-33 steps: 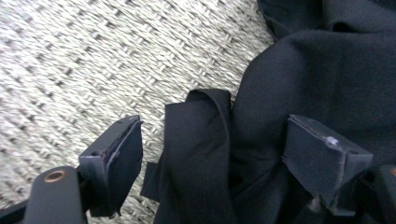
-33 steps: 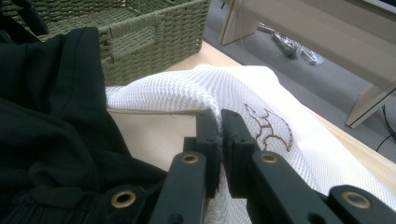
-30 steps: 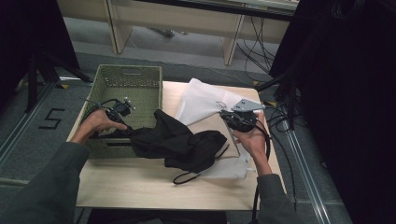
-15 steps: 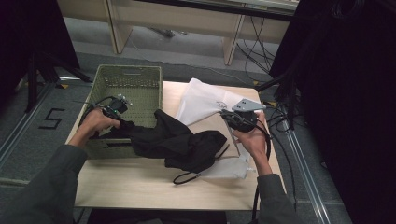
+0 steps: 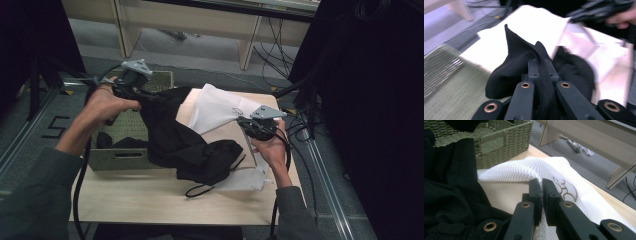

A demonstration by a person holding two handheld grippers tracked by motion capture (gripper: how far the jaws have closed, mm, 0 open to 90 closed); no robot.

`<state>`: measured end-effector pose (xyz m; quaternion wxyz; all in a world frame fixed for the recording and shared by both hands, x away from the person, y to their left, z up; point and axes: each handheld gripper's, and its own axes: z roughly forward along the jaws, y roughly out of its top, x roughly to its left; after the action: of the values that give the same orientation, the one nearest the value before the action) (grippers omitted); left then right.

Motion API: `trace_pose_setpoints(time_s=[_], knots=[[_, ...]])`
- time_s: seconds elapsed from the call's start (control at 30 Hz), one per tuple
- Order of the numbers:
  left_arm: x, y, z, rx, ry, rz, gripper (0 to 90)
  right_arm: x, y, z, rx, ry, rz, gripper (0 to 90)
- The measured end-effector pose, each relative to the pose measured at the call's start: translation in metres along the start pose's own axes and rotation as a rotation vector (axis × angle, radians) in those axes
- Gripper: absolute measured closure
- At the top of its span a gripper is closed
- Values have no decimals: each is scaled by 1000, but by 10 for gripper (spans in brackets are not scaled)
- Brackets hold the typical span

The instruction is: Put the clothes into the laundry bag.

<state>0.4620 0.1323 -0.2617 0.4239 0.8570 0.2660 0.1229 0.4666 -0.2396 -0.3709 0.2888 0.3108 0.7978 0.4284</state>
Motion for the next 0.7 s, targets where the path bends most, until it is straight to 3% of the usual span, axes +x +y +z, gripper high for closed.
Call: trace_pose_setpoints(time_s=[0.17,0.2,0.27,0.37,0.4,0.43,0.47,0.5,0.6,0.67,0.7], knots=[[-45,15,33,5,-120,74,873,-2,1,-3,-1,2,6,871],[-61,15,51,19,-173,89,872,-4,1,-4,-1,-2,7,872],[-68,14,60,19,-191,86,873,-4,1,-5,-4,3,14,873],[-87,11,93,53,-248,107,872,-5,1,-5,-4,-1,10,880],[-95,7,118,78,-277,94,872,-4,0,-2,-14,-4,0,886],[-95,7,118,78,-277,94,871,-3,0,-3,2,4,9,888],[-98,5,131,82,-280,83,871,-2,0,-3,16,19,15,889],[-101,1,148,113,-281,84,870,-3,0,-3,1,-7,-12,889],[-101,-9,181,159,-282,57,870,-4,-1,-3,1,-9,-13,890],[-99,-13,200,178,-241,44,869,-4,-1,-3,3,1,-7,891],[-97,-15,211,178,-245,18,869,-4,-1,-4,3,2,-7,891]])
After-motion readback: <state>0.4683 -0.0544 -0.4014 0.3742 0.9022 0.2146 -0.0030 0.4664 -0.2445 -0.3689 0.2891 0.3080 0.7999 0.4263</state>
